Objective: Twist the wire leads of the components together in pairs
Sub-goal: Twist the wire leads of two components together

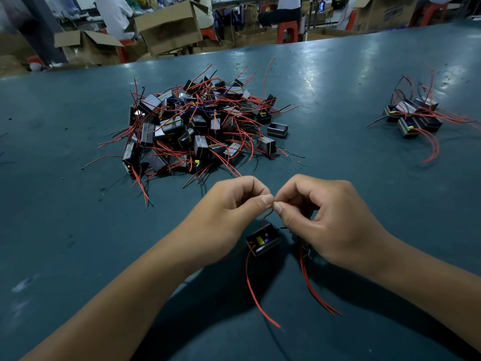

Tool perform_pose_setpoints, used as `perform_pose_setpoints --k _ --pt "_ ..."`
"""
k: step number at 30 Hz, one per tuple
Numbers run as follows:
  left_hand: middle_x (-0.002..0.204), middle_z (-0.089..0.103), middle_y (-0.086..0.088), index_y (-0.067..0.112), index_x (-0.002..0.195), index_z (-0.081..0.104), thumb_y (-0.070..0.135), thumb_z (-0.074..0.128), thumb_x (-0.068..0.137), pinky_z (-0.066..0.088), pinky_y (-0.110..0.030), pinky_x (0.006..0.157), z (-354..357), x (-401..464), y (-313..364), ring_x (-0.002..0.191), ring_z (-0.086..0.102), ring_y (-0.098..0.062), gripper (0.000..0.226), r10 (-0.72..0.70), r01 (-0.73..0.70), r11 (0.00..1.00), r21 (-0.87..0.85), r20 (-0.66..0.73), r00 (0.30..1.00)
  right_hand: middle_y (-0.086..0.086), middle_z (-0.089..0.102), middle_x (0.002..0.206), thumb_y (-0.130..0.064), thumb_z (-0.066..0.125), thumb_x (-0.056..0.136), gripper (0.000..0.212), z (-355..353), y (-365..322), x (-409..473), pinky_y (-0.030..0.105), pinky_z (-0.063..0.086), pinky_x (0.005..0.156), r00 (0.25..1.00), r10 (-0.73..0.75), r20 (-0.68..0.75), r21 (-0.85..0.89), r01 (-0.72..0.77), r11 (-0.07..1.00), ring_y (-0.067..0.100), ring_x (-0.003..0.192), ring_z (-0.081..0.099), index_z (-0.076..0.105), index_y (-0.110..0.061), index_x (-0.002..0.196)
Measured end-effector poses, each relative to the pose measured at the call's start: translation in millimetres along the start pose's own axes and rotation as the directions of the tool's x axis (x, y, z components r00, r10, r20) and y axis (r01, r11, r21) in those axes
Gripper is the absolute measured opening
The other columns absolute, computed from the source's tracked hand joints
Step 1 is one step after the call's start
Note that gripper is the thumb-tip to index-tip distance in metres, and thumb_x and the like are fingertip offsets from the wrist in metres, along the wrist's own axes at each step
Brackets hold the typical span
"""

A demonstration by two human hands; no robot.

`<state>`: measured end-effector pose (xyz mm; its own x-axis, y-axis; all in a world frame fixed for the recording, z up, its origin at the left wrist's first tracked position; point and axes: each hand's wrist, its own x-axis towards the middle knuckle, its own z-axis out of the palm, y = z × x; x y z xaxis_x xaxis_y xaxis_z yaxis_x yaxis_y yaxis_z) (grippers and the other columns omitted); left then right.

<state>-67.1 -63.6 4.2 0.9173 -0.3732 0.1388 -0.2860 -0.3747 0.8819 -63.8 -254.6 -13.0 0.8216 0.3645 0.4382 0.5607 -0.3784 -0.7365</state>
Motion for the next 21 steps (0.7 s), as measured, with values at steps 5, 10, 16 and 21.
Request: perform_pose_setpoints --k 5,10,16,21 --pt "0.064 0.046 0.010 0.015 0.080 0.059 0.019 0.059 0.099 0.031 -0.024 0.057 1.9 1.2 2.6 0.059 0.036 -0.008 0.020 -0.044 0.045 0.997 0.069 -0.022 0.999 0.001 0.057 0.059 -0.018 0.067 0.089 0.012 0.6 1.2 0.2 0.024 0.041 0.051 1.000 0.016 0.006 -0.007 -0.016 1.000 0.013 0.053 0.050 0.063 -0.020 0.078" --pt "0.061 0.048 0.003 0.019 0.069 0.061 0.011 0.057 0.092 0.031 -0.018 0.051 8.0 1.2 1.3 0.054 0.038 -0.009 0.025 -0.268 0.254 0.929 -0.271 -0.015 0.963 -0.005 0.058 0.061 -0.017 0.067 0.089 0.007 2.8 0.6 0.2 0.022 0.041 0.054 0.999 -0.027 0.018 -0.083 0.028 0.996 0.014 0.058 0.053 0.066 -0.017 0.081" --pt "0.071 0.059 0.008 0.022 0.082 0.068 0.029 0.060 0.082 0.037 -0.030 0.064 -1.1 5.1 -9.5 0.067 0.046 -0.013 0.011 -0.134 0.130 0.989 -0.075 -0.053 0.990 0.000 0.058 0.060 -0.014 0.069 0.090 0.012 -0.3 4.9 2.6 0.020 0.038 0.049 0.998 0.050 -0.032 0.016 -0.050 0.999 0.016 0.052 0.049 0.066 -0.019 0.080" --pt "0.068 0.060 0.019 0.026 0.086 0.069 0.029 0.070 0.092 0.038 -0.014 0.055 -1.3 4.1 -17.3 0.057 0.047 -0.001 0.006 -0.023 0.023 1.000 0.013 0.028 0.999 -0.002 0.062 0.062 -0.015 0.069 0.090 0.012 -2.1 7.1 3.9 0.031 0.042 0.050 0.997 0.074 -0.020 0.032 -0.074 0.997 0.020 0.055 0.053 0.067 -0.023 0.081"
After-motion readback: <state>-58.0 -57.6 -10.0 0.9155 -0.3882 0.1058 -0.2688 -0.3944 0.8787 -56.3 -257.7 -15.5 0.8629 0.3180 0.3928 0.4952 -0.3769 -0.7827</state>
